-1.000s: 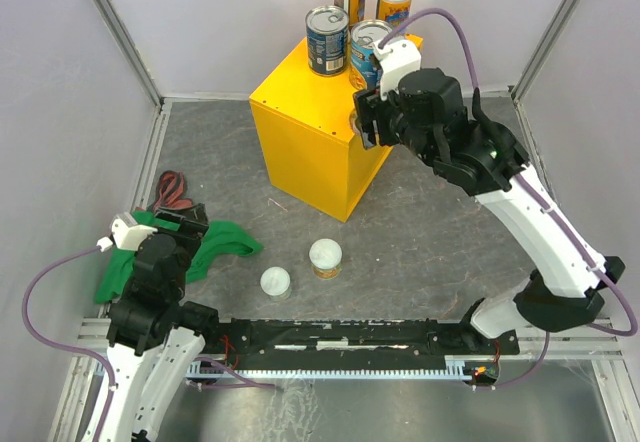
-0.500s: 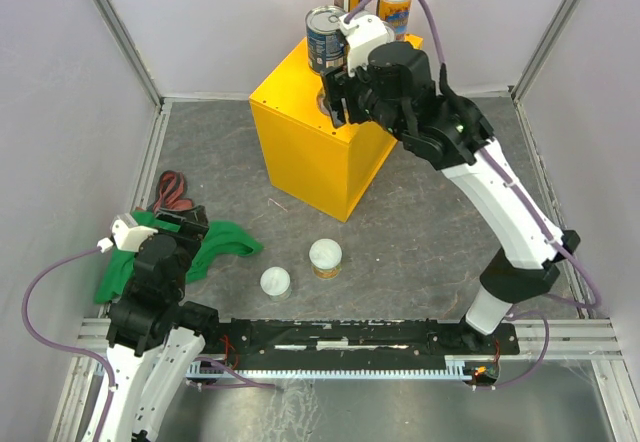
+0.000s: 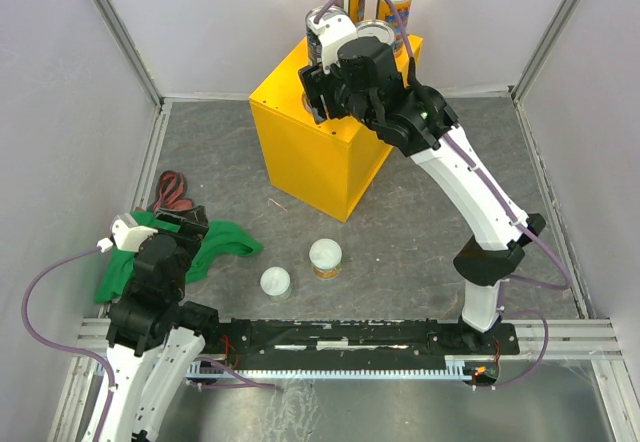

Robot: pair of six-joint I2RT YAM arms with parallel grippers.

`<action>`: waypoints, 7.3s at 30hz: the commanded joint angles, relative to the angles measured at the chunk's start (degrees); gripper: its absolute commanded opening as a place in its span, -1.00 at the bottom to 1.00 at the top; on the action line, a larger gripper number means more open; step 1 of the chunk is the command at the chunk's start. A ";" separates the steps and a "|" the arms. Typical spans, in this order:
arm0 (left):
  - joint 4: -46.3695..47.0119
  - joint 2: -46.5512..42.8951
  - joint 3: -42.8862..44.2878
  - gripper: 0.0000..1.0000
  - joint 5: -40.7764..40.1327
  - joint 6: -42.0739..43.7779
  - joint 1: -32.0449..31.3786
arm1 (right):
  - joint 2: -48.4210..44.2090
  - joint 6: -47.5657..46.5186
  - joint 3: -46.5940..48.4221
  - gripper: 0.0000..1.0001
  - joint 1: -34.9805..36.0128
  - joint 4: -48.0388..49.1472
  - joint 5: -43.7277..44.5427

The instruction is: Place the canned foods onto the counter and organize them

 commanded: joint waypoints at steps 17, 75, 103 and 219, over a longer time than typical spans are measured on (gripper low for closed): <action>1.62 2.03 2.76 0.70 -1.39 1.06 -0.18 | 4.59 -1.42 6.05 0.53 -0.41 6.45 1.23; -2.75 0.61 3.90 0.68 -2.36 -1.30 -0.20 | 7.94 0.99 -5.09 0.22 -3.50 21.89 -6.60; -0.50 1.51 3.82 0.68 -1.09 -1.30 -0.20 | 5.20 -0.11 -6.08 0.78 -3.41 21.53 -7.25; -1.82 -3.27 -0.05 0.70 -1.93 -2.37 -0.18 | -1.18 -1.30 -61.55 0.85 26.41 30.89 -26.62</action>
